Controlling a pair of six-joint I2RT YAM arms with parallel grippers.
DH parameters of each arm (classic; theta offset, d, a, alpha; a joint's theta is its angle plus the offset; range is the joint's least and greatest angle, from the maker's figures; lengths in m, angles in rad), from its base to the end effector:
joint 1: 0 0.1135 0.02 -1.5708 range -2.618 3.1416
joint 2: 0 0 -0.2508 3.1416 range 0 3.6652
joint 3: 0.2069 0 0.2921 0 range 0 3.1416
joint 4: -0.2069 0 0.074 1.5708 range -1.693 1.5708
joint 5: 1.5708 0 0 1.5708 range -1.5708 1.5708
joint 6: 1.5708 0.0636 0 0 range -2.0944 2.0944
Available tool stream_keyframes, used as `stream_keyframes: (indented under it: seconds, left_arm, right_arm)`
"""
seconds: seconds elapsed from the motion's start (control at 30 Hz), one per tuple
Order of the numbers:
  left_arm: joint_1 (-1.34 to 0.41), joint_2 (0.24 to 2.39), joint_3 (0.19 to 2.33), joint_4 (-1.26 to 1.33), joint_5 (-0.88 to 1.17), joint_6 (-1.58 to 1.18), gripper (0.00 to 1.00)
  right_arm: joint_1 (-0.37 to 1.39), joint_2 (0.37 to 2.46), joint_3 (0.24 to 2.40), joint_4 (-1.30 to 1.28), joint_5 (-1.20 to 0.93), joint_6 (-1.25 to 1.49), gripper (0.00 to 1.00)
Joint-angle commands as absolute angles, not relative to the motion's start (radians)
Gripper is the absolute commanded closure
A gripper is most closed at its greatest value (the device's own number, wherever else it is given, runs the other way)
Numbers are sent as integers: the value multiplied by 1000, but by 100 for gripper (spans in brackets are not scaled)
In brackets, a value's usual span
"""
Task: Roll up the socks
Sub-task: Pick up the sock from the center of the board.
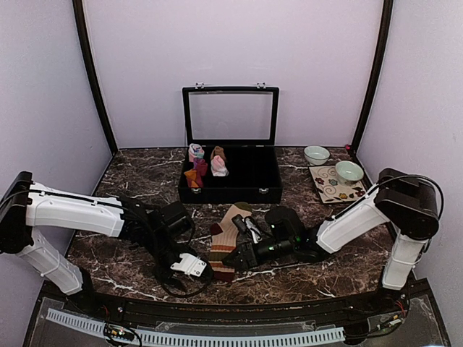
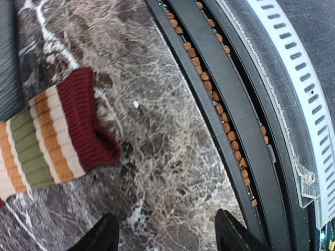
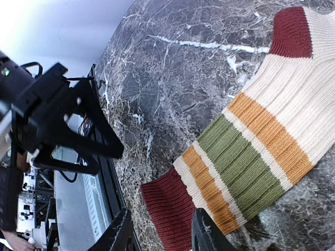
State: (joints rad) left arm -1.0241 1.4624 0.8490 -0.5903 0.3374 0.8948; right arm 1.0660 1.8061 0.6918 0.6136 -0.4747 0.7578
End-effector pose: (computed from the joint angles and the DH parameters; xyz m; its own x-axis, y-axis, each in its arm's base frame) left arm 0.1428 -0.2751 0.1222 0.3734 0.8024 -0.4656 0.9215 -0.3786 0.0867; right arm 0.1549 0.3404 0.0646 -0.8370 -0.2507 -0.4864 -0.5467 0.3463 0.7623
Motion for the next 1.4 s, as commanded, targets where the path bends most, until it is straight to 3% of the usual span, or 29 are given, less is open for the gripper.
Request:
stream_keyframes:
  seconds: [0.0,0.33,0.6,0.97,1.1,1.3,1.37]
  left_arm:
    - [-1062,1507,894,-553,312,896,38]
    - [-1130,1605,949,-466,240,866,51]
    - [-1154,1678,972,-405,169,829,63]
    - [-1157,1667,918,-374,92,812,70]
    - [-1156,1678,920,-377,90,798,78]
    - [-1155,1683,934,-404,147,771,99]
    - [-1153,1692,947,-417,164,770,100]
  right_arm:
    - [1058,1818,708,641,-516,757,61]
    - [1078,1735,621,595,-349,716,58]
    - [1078,1761,615,644,-368,734,66]
    - [1111,1714,623,544,-302,631,61]
    - [1151,1692,561,573,-266,528,56]
    - [1231,1630,529,504,-115,366,52]
    - [1260,1619,531,490,-39,326,49]
